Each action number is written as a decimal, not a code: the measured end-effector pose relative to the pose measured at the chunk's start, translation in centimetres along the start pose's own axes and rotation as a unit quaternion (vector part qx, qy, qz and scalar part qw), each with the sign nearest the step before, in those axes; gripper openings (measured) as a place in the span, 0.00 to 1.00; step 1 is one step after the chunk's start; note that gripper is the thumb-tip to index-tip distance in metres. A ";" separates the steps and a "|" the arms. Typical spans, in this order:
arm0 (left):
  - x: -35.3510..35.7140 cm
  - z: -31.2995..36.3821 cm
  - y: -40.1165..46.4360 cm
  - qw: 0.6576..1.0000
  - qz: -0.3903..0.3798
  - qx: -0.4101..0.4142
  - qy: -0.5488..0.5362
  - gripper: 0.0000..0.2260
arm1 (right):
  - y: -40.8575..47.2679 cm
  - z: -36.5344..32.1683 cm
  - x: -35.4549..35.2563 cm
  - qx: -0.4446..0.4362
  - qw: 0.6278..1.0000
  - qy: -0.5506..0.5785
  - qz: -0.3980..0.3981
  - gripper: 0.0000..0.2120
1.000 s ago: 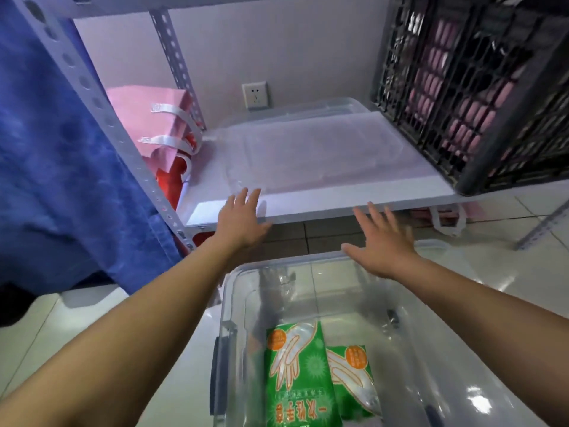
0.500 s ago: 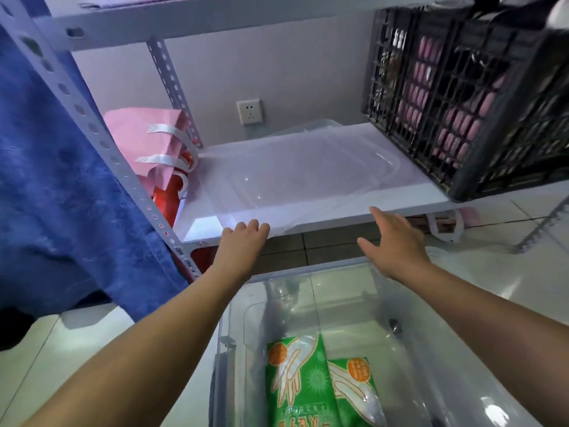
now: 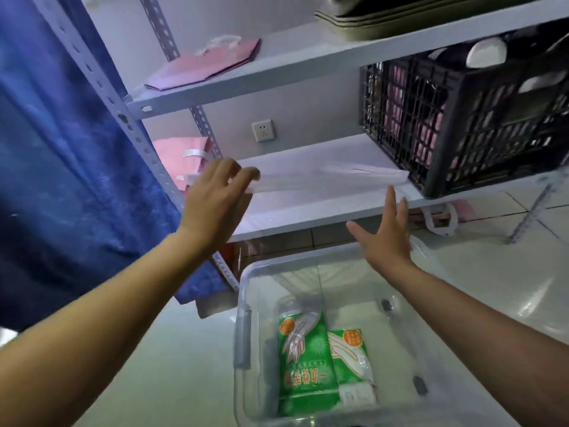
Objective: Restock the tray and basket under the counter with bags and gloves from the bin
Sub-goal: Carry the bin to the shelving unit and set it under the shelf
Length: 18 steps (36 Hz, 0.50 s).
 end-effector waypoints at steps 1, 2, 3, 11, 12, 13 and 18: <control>-1.3 -0.4 0.8 1.000 0.015 -0.007 -0.007 0.13 | -0.1 -0.7 -0.2 -0.011 1.000 0.022 0.000 0.47; -2.5 -0.7 1.5 0.999 0.030 -0.015 -0.016 0.15 | -0.1 -1.4 -0.4 -0.021 0.999 0.044 0.005 0.47; -3.6 -1.2 2.2 0.998 0.045 -0.027 -0.028 0.16 | -0.1 -2.0 -0.8 -0.026 0.997 0.067 0.017 0.47; -10.0 -8.8 4.1 0.946 0.176 -0.196 -0.191 0.21 | 1.0 -1.9 -7.5 0.038 0.977 0.099 0.187 0.41; -9.8 -10.2 3.8 0.932 0.172 -0.227 -0.224 0.21 | 1.1 -1.7 -8.2 0.040 0.978 0.080 0.186 0.37; -9.3 -11.3 3.6 0.919 0.160 -0.252 -0.256 0.22 | 1.0 -1.6 -8.5 0.040 0.981 0.064 0.176 0.33; -2.3 -12.7 -0.4 0.881 0.001 -0.357 -0.312 0.20 | -1.6 1.2 -8.9 0.055 0.988 0.068 0.124 0.16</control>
Point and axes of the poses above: each hand's wrist, its own y-axis towards the middle knuckle, its own x-axis out of the palm, z = x × y, the point moved 6 cm from there along y, towards the middle knuckle, and after that the axes turned 13 degrees about y, right-handed, at the moved point
